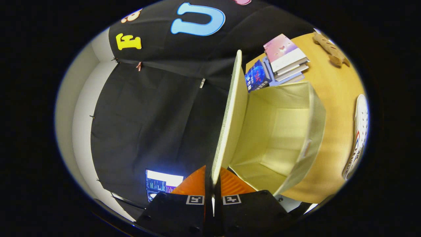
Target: Open the storage box then place both shoes into the box .Put the left shoe in first, then the right shoe, with the right side of both shoes facing outward in a uniform manner.
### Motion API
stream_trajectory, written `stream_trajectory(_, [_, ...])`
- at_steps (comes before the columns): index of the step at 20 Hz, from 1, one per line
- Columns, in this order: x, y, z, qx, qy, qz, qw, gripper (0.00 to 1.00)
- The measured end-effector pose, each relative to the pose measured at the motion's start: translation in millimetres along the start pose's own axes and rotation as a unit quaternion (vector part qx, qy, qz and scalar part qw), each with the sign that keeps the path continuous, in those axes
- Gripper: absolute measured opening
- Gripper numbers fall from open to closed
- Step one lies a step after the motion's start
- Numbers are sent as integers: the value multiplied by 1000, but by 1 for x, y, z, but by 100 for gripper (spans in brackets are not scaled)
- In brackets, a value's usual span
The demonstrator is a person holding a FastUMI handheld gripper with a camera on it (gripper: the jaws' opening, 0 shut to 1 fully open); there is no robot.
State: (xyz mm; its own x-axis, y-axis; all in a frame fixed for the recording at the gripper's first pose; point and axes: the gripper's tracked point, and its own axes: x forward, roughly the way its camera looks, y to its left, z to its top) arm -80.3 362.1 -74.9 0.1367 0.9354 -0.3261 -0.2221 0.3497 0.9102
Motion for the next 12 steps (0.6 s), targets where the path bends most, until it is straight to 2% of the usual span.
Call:
stream_trajectory(7, [84,67,-5,-49,21,-5,999,6])
stream_trajectory(12, [148,79,-27,-49,52,-25,997,6])
